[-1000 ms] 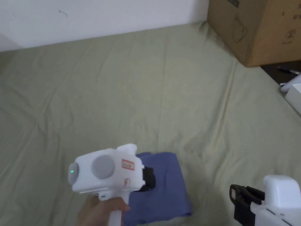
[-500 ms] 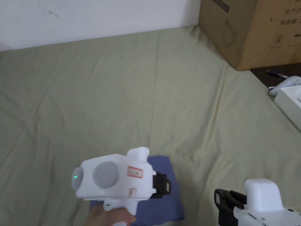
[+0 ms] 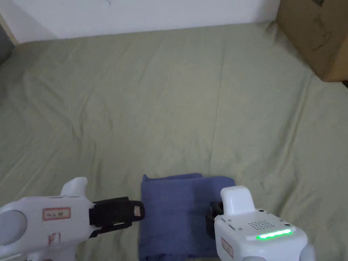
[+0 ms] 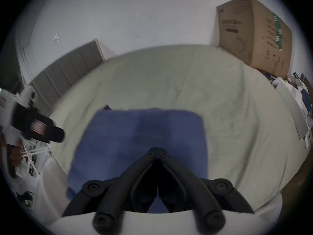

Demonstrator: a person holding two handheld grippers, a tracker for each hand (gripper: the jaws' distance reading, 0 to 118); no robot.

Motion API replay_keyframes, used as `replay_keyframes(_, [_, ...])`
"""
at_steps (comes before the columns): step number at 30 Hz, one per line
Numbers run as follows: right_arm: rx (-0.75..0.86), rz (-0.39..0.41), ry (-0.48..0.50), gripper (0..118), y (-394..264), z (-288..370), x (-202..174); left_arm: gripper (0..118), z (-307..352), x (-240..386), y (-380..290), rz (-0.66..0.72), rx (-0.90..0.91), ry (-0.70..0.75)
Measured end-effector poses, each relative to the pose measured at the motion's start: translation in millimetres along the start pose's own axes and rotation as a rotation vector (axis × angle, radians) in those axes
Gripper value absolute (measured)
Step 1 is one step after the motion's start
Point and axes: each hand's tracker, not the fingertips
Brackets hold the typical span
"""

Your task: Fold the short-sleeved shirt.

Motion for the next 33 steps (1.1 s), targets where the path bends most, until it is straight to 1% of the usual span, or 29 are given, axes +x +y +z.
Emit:
replay_keyframes(1, [-0.025,-0.005,-0.02,0,-3,-13,-1,104,-6,-3,2,0.016,-0.003,-0.047])
replay_keyframes(2, [-0.029,-0.015,-0.017,0,-6,-19,0,104,-11,-6,4,0.025,-0.014,-0.077])
replay_keyframes(5, [0.002,-0.018,-0.024,0,-10,-16,1,104,-38,-20,16,0.055,-0.078,-0.087])
replay_keyframes(9, [0.009,0.004,-0.034,0,-12,-16,-1,104,-82,-34,25,0.132,-0.163,-0.203])
replay_keyframes(10, [0.012,0.007,-0.037,0,-12,-15,-2,104,-91,-36,27,0.132,-0.194,-0.22])
replay_keyframes(12, [0.014,0.009,-0.04,0,-12,-16,-2,105,-94,-36,30,0.146,-0.166,-0.244])
replay_keyframes(14, [0.016,0.01,-0.04,0,-14,-17,-2,105,-98,-38,34,0.146,-0.182,-0.332])
replay_keyframes(15, [0.017,0.008,-0.039,0,-14,-17,-2,102,-105,-40,35,0.17,-0.209,-0.401])
replay_keyframes(16, [0.018,0.008,-0.038,0,-14,-17,-1,98,-111,-42,36,0.196,-0.233,-0.439])
replay_keyframes(17, [0.018,0.005,-0.039,0,-14,-17,-1,94,-116,-33,33,0.226,-0.25,-0.451])
replay_keyframes(18, [0.018,0.0,-0.037,0,-13,-17,-2,85,-122,-31,33,0.183,-0.244,-0.386])
replay_keyframes(19, [0.018,-0.006,-0.035,0,-13,-16,-1,68,-126,-28,32,0.131,-0.248,-0.368])
replay_keyframes(20, [0.018,-0.016,-0.031,0,-13,-16,1,37,-127,-27,32,0.089,-0.244,-0.359])
replay_keyframes(21, [0.015,-0.028,-0.027,0,-12,-15,2,30,-132,-32,32,0.085,-0.232,-0.28])
replay_keyframes(22, [0.016,-0.04,-0.015,0,-11,-14,4,30,-133,-37,31,0.131,-0.249,-0.279])
replay_keyframes(23, [0.02,-0.045,-0.013,0,-10,-11,4,30,-132,-43,31,0.169,-0.259,-0.37])
replay_keyframes(24, [0.026,-0.065,-0.003,0,-7,-5,5,29,-127,-44,33,0.145,-0.253,-0.352])
replay_keyframes(25, [0.083,-0.086,-0.009,0,-4,6,3,29,-124,-43,35,0.115,-0.247,-0.32])
replay_keyframes(27, [0.198,-0.07,-0.075,0,5,28,-5,29,-119,-35,36,0.084,-0.243,-0.292])
replay_keyframes(28, [0.274,-0.052,-0.078,0,11,41,-9,29,-115,-30,37,0.075,-0.243,-0.285])
replay_keyframes(30, [0.382,-0.033,-0.131,0,25,65,-19,28,-108,-21,41,0.059,-0.234,-0.245])
replay_keyframes(31, [0.437,-0.032,-0.123,0,33,77,-22,28,-103,-18,44,0.039,-0.237,-0.239])
replay_keyframes(33, [0.51,-0.028,-0.146,0,45,98,-30,28,-90,-16,51,0.012,-0.228,-0.21])
